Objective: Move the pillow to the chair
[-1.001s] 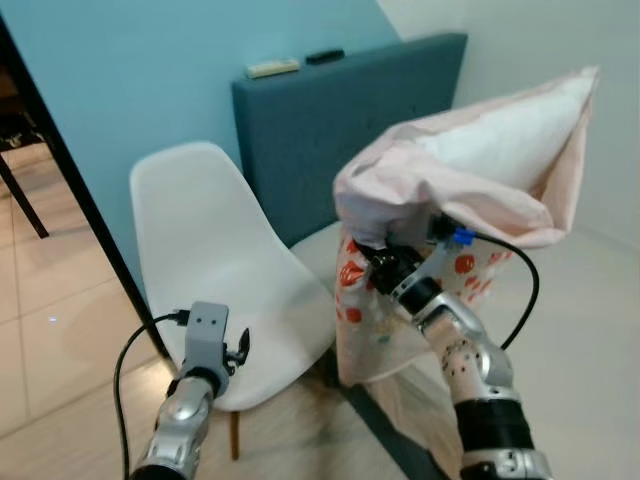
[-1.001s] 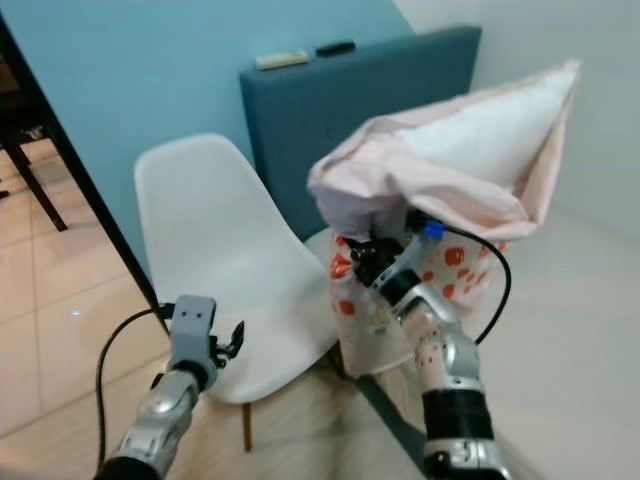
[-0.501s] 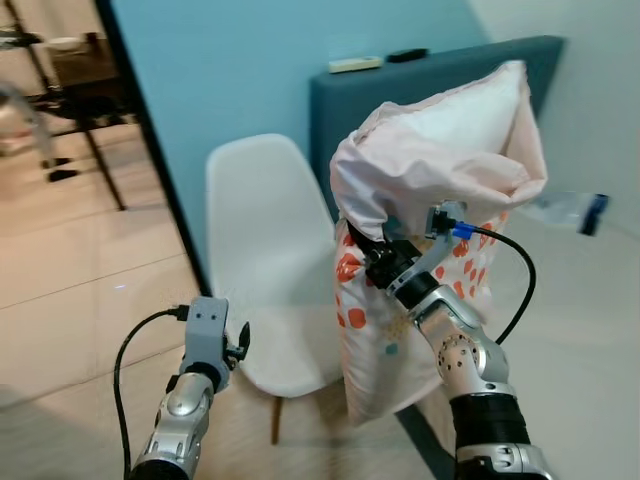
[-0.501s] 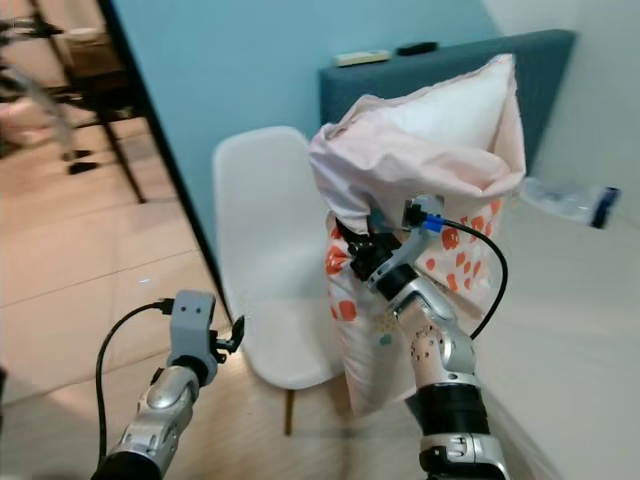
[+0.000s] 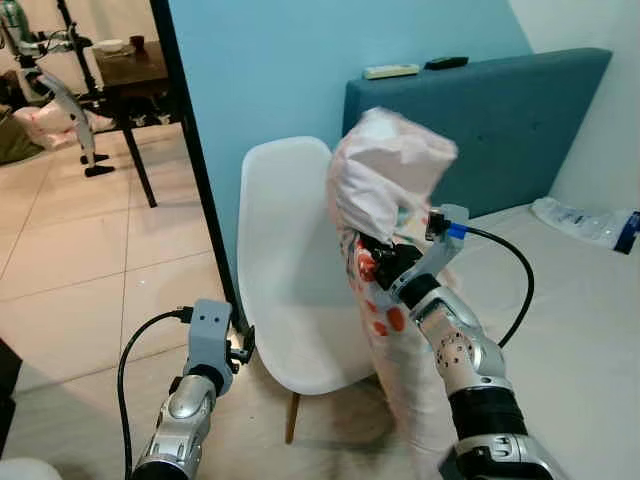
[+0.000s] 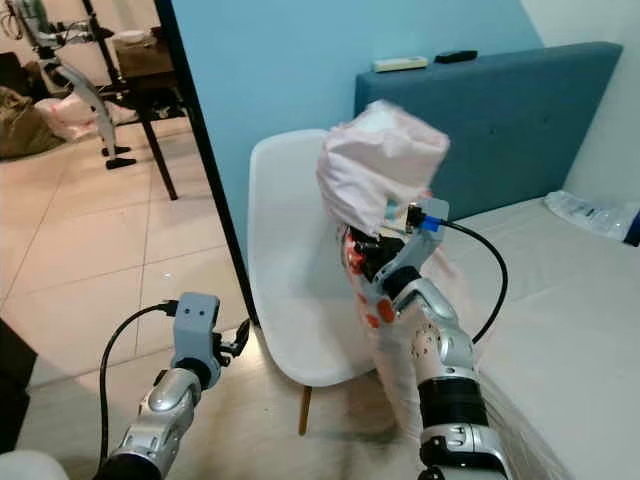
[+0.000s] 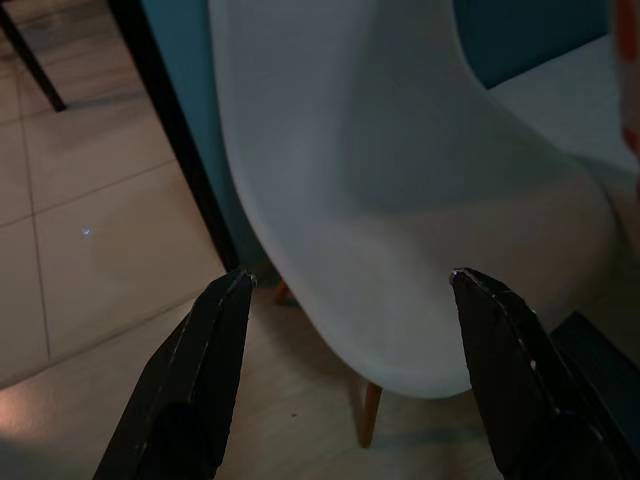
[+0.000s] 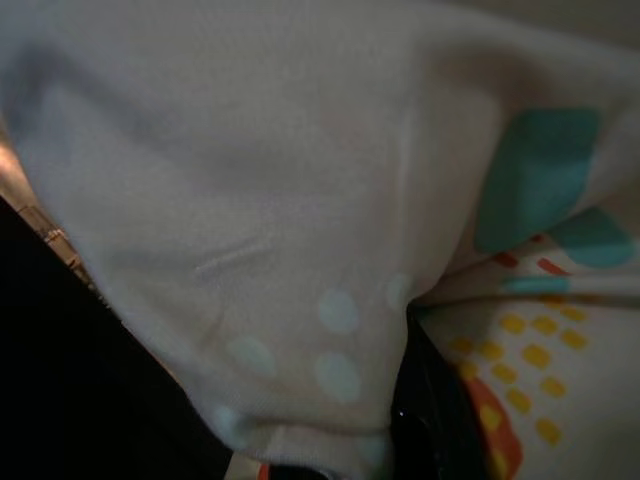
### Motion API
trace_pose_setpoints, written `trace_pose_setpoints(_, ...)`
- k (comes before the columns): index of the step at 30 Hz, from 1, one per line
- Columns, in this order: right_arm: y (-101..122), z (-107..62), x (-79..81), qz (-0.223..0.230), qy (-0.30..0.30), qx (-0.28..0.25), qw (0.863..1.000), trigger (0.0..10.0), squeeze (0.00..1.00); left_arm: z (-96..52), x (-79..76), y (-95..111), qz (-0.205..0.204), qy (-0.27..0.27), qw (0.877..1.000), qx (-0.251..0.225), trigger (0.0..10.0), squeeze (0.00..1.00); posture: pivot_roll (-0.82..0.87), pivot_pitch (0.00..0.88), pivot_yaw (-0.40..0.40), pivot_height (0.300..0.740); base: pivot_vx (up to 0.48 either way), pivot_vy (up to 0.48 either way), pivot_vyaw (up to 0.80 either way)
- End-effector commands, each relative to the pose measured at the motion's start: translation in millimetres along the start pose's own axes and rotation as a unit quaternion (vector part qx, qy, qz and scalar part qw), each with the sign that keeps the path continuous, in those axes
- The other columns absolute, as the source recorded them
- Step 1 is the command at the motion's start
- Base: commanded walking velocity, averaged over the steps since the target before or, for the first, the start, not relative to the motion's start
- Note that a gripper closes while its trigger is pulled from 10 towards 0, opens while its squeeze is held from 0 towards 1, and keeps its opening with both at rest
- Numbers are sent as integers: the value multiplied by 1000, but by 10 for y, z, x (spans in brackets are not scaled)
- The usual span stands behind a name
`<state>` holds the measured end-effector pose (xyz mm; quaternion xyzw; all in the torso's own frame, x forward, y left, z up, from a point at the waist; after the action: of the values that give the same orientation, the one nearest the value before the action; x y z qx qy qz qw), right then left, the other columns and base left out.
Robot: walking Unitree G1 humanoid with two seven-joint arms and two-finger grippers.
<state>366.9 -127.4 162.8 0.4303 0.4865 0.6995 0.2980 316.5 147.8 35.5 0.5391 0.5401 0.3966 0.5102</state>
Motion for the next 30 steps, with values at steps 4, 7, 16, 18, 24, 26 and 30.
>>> trace_pose_setpoints(4, 177, 42, 56, -15, 12, -42, 999, 10000, 0, 8, -16, 6, 4, -6, 1000, 1, 10000, 0, 23, 0, 8, 740, 346, 0, 0)
trace_pose_setpoints(7, 172, 47, 57, -17, 10, -43, 999, 10000, 0, 11, -28, 6, 3, -9, 1000, 1, 10000, 0, 22, 0, 7, 740, 345, 0, 0)
trace_pose_setpoints(16, 194, 56, 49, -20, 4, -49, 999, 10000, 0, 3, -43, -2, 3, -12, 1000, 1, 10000, 0, 25, 0, 7, 740, 345, 0, 0)
trace_pose_setpoints(18, 215, 59, 65, -21, 7, -54, 998, 10000, 0, 0, -41, -4, 3, -12, 1000, 1, 10000, 0, 24, 0, 5, 740, 345, 0, 0)
trace_pose_setpoints(24, 255, 60, 92, -27, 13, -65, 997, 10000, 0, -6, -42, -13, 2, -13, 1000, 2, 10000, 0, 24, 0, 4, 740, 347, 0, 0)
trace_pose_setpoints(26, 265, 64, 91, -29, 12, -67, 997, 10000, 0, -8, -51, -18, 3, -14, 1000, 3, 10000, 0, 25, 0, 1, 740, 345, 0, 0)
trace_pose_setpoints(30, 280, 66, 74, -29, 7, -70, 997, 10000, 0, -10, -63, -19, 3, -15, 1000, 2, 10000, 0, 26, 0, -1, 740, 346, 0, 0)
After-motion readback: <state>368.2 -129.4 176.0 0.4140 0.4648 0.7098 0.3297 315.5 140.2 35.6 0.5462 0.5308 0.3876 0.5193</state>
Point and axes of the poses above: a point about 5 cm out from each wrist's last joint towards the gripper, its own z axis pointing out of the wrist towards the gripper, its own y axis along the axis of the wrist's last joint, x = y × z, the point moved 2 cm from there along z, pointing out of the wrist towards the gripper, and after that the axes turned 8 degrees about -z, right-handed, at the moved point
